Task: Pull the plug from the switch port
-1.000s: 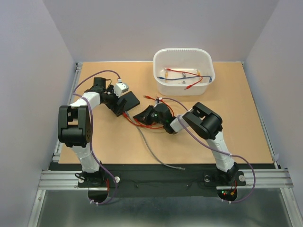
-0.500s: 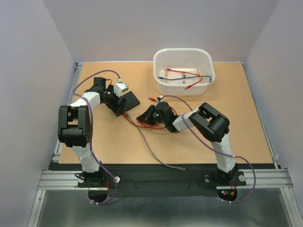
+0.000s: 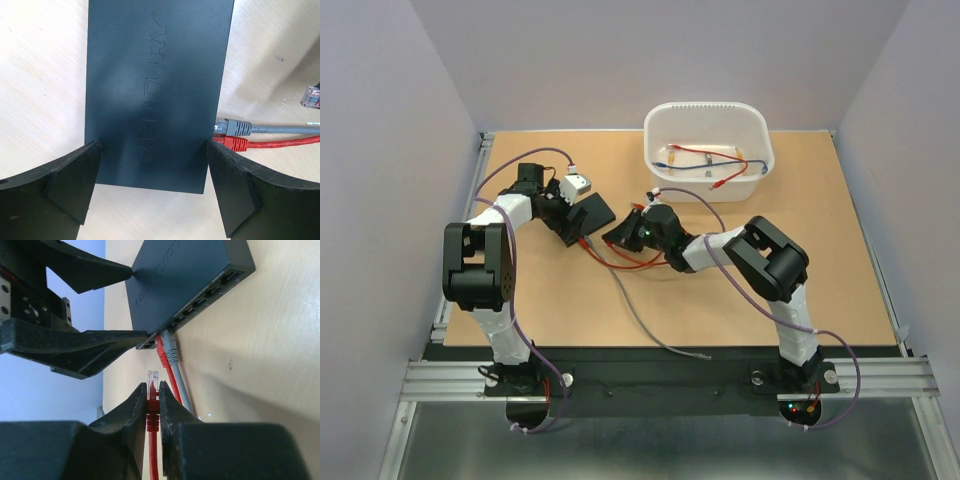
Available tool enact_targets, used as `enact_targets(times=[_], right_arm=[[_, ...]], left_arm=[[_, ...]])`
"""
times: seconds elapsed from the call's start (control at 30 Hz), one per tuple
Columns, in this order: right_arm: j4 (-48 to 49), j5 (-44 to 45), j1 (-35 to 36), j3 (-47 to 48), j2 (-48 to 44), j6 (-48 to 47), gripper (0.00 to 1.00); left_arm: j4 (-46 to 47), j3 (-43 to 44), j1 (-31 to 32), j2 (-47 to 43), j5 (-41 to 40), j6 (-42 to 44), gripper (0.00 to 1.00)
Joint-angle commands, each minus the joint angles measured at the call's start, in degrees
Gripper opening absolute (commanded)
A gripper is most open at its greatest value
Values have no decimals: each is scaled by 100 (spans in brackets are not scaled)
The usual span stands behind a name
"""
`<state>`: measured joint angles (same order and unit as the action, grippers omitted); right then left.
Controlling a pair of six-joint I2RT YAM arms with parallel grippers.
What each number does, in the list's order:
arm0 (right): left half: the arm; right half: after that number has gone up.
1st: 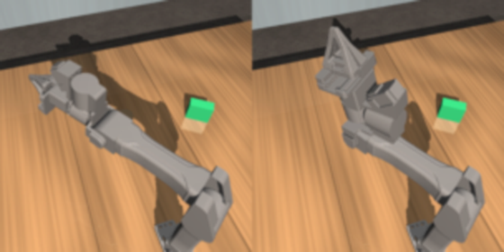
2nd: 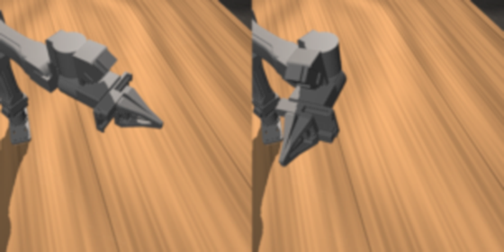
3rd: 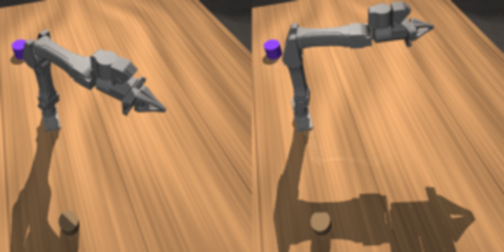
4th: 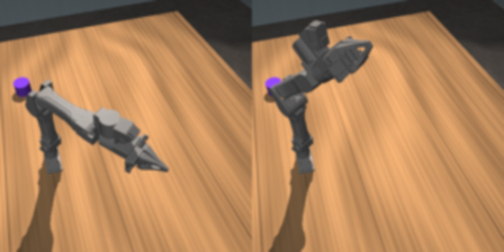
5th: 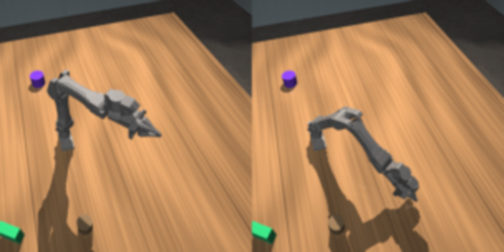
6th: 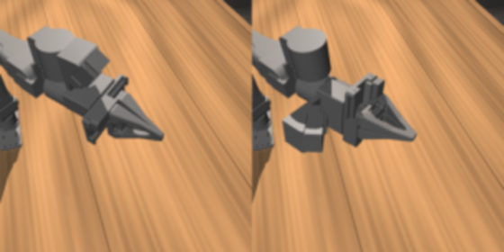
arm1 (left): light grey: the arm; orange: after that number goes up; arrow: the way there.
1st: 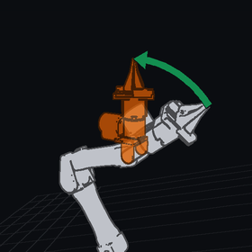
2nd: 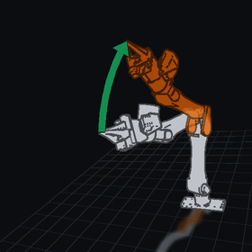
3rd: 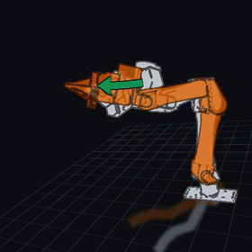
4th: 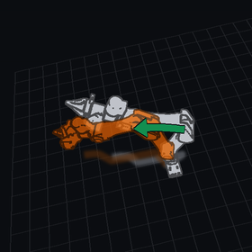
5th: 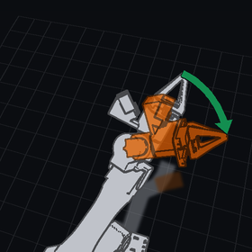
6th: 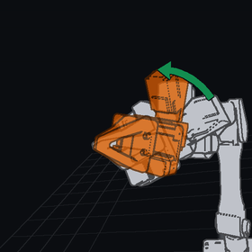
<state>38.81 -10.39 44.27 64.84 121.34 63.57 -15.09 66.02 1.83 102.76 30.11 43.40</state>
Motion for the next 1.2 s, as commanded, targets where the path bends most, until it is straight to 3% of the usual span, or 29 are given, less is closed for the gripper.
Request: enact_targets(times=[0.0, 0.43, 0.63, 0.8, 0.93, 1.17], right_arm=[[127, 11, 11, 283, -716, -389, 0], [136, -59, 20, 564, -1956, -890, 0], [136, -437, 20, 1416, -2246, -1136, 0], [110, -1061, 20, 2383, -2176, -1635, 0], [30, -658, -155, 2832, -2123, -2375, 0], [31, -850, -1252, 4358, -800, -3622, 0]], left_arm=[[-372, 34, 11, 148, -181, -95, 97], [-398, 34, 20, 130, -207, -86, 97], [-398, 25, 20, 139, -216, -86, 97], [-407, 43, 20, 148, -233, -95, 97], [-407, 43, 20, 148, -242, -103, 97], [-407, 7, 20, 95, -181, -77, 97]])
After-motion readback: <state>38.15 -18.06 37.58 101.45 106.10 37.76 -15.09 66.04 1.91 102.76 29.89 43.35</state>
